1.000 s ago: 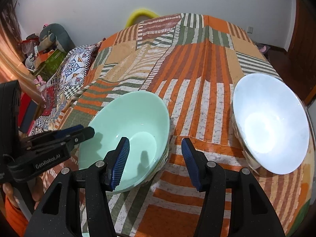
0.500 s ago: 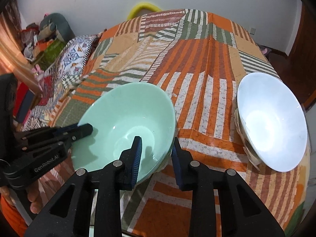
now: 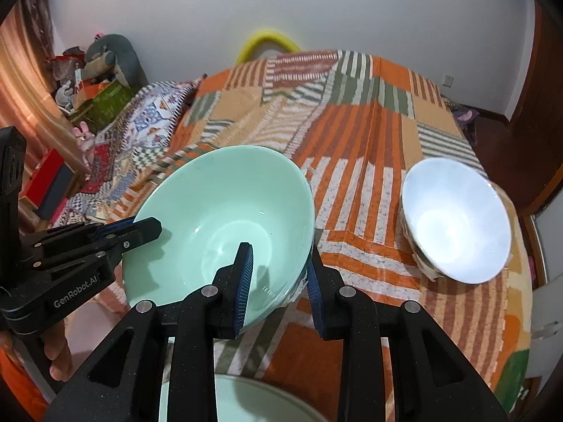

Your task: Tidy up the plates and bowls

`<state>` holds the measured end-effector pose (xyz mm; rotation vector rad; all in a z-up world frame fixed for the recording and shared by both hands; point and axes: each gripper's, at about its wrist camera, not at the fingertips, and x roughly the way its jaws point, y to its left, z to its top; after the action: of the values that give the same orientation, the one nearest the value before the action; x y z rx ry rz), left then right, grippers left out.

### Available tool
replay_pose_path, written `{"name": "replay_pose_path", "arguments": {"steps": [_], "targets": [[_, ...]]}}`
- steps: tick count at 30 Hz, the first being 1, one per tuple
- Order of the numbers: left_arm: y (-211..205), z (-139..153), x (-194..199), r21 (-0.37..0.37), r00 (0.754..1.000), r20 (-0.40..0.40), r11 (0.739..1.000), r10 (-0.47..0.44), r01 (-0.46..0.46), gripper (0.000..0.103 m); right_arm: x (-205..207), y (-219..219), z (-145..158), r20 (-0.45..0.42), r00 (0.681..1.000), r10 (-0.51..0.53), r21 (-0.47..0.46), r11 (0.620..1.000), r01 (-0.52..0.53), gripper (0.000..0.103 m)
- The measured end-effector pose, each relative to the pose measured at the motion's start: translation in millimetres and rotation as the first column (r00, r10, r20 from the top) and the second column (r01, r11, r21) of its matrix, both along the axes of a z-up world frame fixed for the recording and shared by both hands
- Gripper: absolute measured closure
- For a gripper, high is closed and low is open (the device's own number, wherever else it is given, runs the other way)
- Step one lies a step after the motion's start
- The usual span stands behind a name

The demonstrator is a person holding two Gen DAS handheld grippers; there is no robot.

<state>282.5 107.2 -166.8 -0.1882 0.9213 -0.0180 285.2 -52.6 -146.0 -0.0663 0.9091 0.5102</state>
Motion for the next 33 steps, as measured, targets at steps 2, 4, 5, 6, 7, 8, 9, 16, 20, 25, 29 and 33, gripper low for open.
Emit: {"name": "replay_pose_path", "arguments": {"steps": [2, 4, 5, 6, 7, 8, 9, 16, 20, 25, 29, 33], "targets": [[-1.5, 10.7, -10.2, 0.004, 1.000, 0.017, 1.000, 0.000, -0.001, 0.092, -6.4, -0.8, 6.9, 0.012, 1.000, 0.002, 0.011, 1.000, -0.003, 0.076], [-3.8, 22.7, -21.9, 0.012, 0.999, 0.038, 1.000, 0.001, -0.001, 0.092, -14.4, -1.7, 14.3, 0.026, 1.000, 0.006, 0.024, 1.000, -0.007, 0.076], [-4.4, 27.6, -27.2, 0.016, 0.999, 0.046, 1.000, 0.001, -0.002, 0.092, -18.6, -2.7, 18.2, 0.032, 0.999, 0.007, 0.032, 0.999, -0.008, 0.076], [-5.7, 34.1, -34.5, 0.022, 0.998, 0.057, 1.000, 0.001, -0.002, 0.092, -21.2, -3.0, 20.3, 0.035, 0.999, 0.009, 0.037, 0.999, -0.010, 0.076], [-6.8, 38.0, -39.6, 0.025, 0.998, 0.064, 1.000, 0.002, -0.004, 0.092, -25.1, -3.2, 23.3, 0.040, 0.999, 0.012, 0.042, 0.999, -0.013, 0.076], [-7.9, 42.6, -46.4, 0.029, 0.997, 0.072, 1.000, 0.003, -0.005, 0.092, -28.9, -3.5, 26.2, 0.045, 0.999, 0.015, 0.047, 0.999, -0.018, 0.076], [-8.8, 46.7, -52.4, 0.031, 0.997, 0.079, 0.999, 0.005, -0.007, 0.092, -32.6, -3.5, 29.0, 0.050, 0.999, 0.019, 0.052, 0.998, -0.022, 0.076], [-15.7, 67.2, -95.0, 0.043, 0.993, 0.116, 0.999, 0.025, -0.030, 0.092, -58.3, -5.1, 40.5, 0.082, 0.996, 0.038, 0.068, 0.997, -0.044, 0.076], [-15.4, 73.0, -114.5, 0.034, 0.991, 0.127, 0.999, 0.038, -0.043, 0.092, -72.8, -5.5, 43.0, 0.090, 0.994, 0.053, 0.079, 0.995, -0.061, 0.076], [-14.0, 76.1, -137.5, 0.044, 0.990, 0.130, 0.997, 0.054, -0.060, 0.092, -91.0, -2.8, 43.5, 0.103, 0.992, 0.075, 0.081, 0.993, -0.084, 0.076], [-11.4, 76.3, -156.4, 0.050, 0.989, 0.135, 0.996, 0.065, -0.072, 0.092, -101.3, 0.6, 40.9, 0.097, 0.991, 0.094, 0.092, 0.990, -0.103, 0.076], [-3.8, 74.8, -174.9, 0.045, 0.987, 0.138, 0.995, 0.086, -0.093, 0.092, -113.5, 7.9, 36.2, 0.090, 0.989, 0.119, 0.090, 0.988, -0.127, 0.076]]}}
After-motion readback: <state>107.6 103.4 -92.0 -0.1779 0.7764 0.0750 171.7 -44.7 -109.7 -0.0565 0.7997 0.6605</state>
